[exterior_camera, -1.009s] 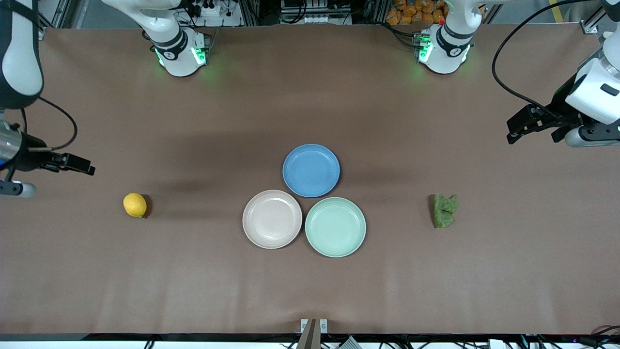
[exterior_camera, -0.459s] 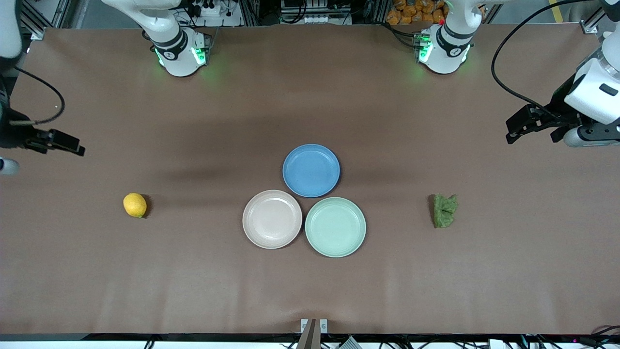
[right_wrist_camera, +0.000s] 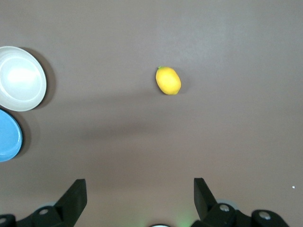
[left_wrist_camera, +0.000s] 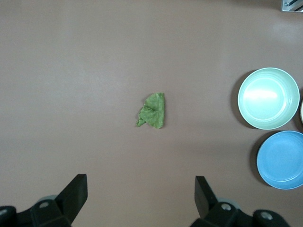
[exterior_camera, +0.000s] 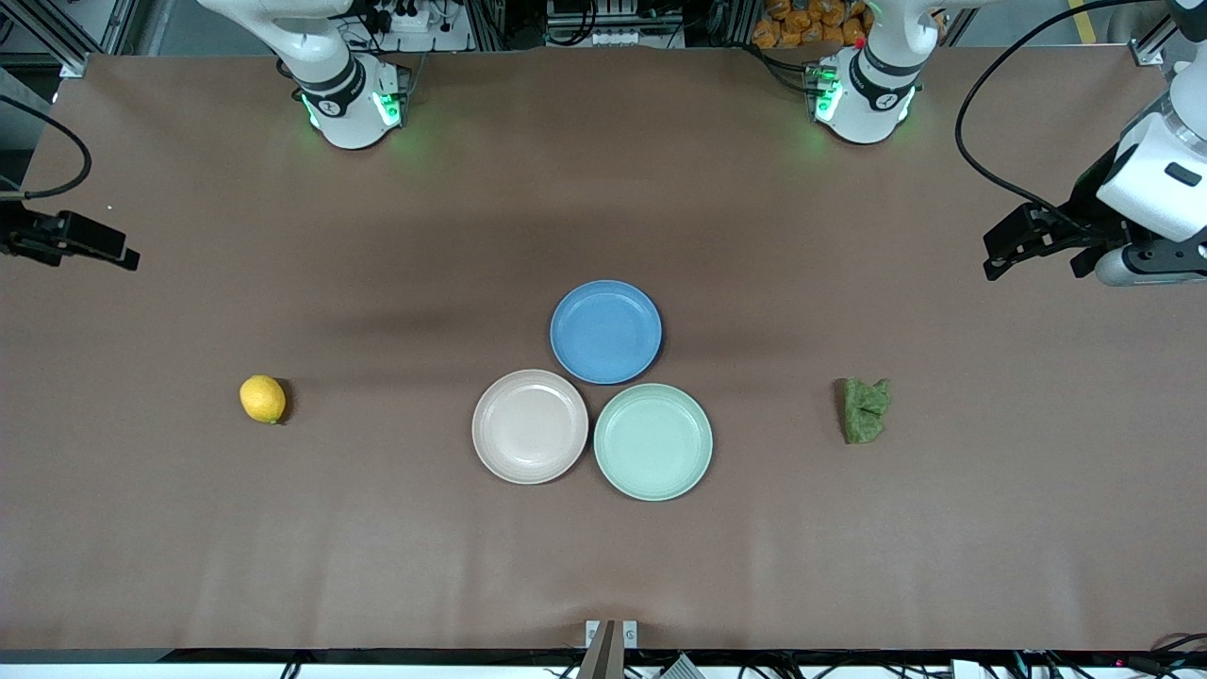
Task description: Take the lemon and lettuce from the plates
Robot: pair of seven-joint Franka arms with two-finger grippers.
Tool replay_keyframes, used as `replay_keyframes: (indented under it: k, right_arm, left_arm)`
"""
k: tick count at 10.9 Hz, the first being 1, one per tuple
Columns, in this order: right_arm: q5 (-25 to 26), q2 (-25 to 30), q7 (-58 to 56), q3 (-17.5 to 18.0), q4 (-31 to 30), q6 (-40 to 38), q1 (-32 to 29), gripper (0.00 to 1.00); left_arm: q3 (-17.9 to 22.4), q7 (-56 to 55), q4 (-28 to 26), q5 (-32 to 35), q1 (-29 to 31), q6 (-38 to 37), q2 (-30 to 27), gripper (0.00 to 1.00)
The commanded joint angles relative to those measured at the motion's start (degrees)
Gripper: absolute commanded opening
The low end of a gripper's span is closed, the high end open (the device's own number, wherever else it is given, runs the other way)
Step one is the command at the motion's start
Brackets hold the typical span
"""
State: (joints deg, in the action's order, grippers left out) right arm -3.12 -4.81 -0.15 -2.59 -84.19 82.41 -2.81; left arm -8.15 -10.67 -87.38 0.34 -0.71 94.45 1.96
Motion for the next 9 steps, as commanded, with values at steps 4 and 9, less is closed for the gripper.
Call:
replay_keyframes:
  k: [4, 9]
  right_arm:
    - [2.5, -0.11, 3.75, 0.22, 1.13, -3.05, 2.02, 1.0]
    - [2.59, -0.2, 3.66, 0.13, 1.13, -2.87, 1.76, 1.0]
  left_arm:
    - [0.14, 1.27, -0.07, -0.6, 0.36, 0.12, -0.82, 1.0]
    - [0.32, 3.73, -0.07, -0.69, 0.44, 0.03, -0.82, 1.0]
